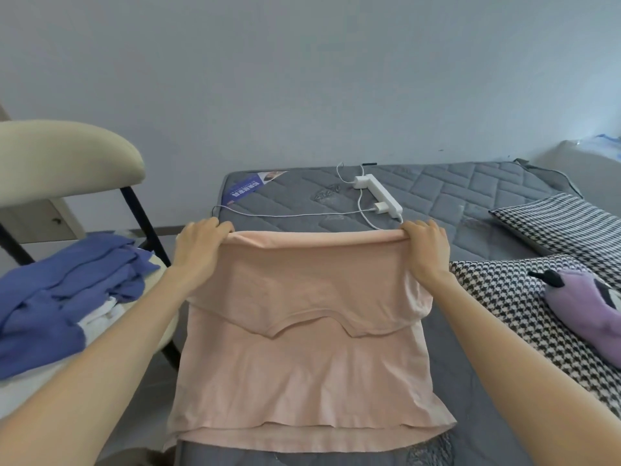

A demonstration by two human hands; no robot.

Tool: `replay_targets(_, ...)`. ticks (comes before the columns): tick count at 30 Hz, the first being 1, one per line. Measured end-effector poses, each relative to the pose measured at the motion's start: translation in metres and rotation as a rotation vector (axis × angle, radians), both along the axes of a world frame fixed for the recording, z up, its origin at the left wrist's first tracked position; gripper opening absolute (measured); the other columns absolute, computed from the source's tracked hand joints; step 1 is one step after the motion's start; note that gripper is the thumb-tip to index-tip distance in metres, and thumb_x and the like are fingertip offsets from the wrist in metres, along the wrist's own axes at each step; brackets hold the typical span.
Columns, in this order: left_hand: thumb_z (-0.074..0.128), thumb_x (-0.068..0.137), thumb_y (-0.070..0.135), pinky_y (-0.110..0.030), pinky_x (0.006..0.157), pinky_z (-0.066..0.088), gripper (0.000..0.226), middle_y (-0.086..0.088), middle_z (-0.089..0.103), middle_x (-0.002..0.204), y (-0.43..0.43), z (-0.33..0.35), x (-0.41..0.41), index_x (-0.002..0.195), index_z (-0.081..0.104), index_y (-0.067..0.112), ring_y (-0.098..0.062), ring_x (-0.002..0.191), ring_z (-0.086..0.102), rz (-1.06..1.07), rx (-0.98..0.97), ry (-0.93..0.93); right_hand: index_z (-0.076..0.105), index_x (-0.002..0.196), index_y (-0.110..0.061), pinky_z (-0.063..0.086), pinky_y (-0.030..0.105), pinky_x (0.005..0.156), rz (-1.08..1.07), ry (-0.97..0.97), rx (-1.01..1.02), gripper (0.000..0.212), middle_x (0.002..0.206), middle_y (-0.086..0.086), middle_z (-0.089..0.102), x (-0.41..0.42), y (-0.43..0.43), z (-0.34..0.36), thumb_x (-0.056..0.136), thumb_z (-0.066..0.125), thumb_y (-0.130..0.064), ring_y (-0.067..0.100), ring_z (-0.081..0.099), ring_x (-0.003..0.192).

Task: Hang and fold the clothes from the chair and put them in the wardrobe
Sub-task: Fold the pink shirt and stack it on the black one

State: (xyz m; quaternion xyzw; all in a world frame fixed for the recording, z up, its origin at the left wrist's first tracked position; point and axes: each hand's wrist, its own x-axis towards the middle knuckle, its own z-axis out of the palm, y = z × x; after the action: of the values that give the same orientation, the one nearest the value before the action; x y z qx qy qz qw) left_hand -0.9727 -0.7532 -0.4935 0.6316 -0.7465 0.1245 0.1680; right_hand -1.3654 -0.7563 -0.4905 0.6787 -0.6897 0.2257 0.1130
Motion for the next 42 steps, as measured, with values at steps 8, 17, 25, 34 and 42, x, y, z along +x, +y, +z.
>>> replay_targets(8, 0.059, 0.067, -0.010, -0.038, 0.065, 0.036, 0.038, -0.008, 0.055, 0.079, 0.044, -0.029, 0.004, 0.095, 0.063, 0.016, -0.033, 0.077, 0.057, -0.035, 0.031, -0.024, 0.063, 0.087, -0.012, 0.030, 0.037, 0.073, -0.009, -0.019, -0.005, 0.024, 0.084, 0.007, 0.062, -0.002, 0.047, -0.029, 0.076, 0.052, 0.006, 0.032, 0.050, 0.085)
replay_targets(17, 0.069, 0.052, -0.018, -0.033, 0.060, 0.041, 0.063, 0.000, 0.055, 0.077, 0.122, -0.068, 0.015, 0.100, 0.061, 0.021, -0.028, 0.069, 0.058, -0.130, 0.053, -0.126, 0.052, 0.075, -0.013, 0.024, 0.033, 0.063, 0.008, 0.091, 0.018, 0.030, 0.076, 0.006, 0.051, -0.002, 0.129, -0.075, 0.059, 0.063, 0.010, 0.031, 0.048, 0.074)
replay_targets(25, 0.080, 0.048, -0.009, -0.031, 0.051, 0.037, 0.074, -0.003, 0.052, 0.066, 0.185, -0.135, 0.007, 0.115, 0.068, 0.021, -0.027, 0.061, 0.057, -0.046, 0.255, -0.251, 0.050, 0.067, -0.014, 0.025, 0.032, 0.055, 0.017, 0.280, 0.308, 0.048, 0.067, 0.006, 0.052, 0.000, 0.190, -0.144, 0.039, 0.082, 0.009, 0.030, 0.050, 0.063)
replay_targets(34, 0.035, 0.090, 0.004, -0.030, 0.080, 0.033, 0.070, 0.004, 0.038, 0.099, 0.212, -0.152, 0.000, 0.149, 0.012, 0.036, -0.019, 0.106, 0.047, 0.082, 0.464, -0.254, 0.047, 0.073, -0.013, 0.021, 0.034, 0.059, 0.020, 0.375, 0.298, 0.055, 0.070, 0.006, 0.052, -0.011, 0.217, -0.159, 0.035, 0.072, 0.017, 0.031, 0.048, 0.065)
replay_targets(42, 0.039, 0.094, 0.009, -0.030, 0.080, 0.041, 0.080, -0.002, 0.045, 0.119, 0.224, -0.167, -0.005, 0.151, -0.009, 0.038, -0.021, 0.108, 0.049, 0.125, 0.661, -0.263, 0.050, 0.114, -0.012, 0.036, 0.034, 0.074, -0.128, 0.426, 0.601, 0.049, 0.115, 0.009, 0.051, -0.015, 0.229, -0.179, 0.071, 0.068, 0.002, 0.028, 0.046, 0.103)
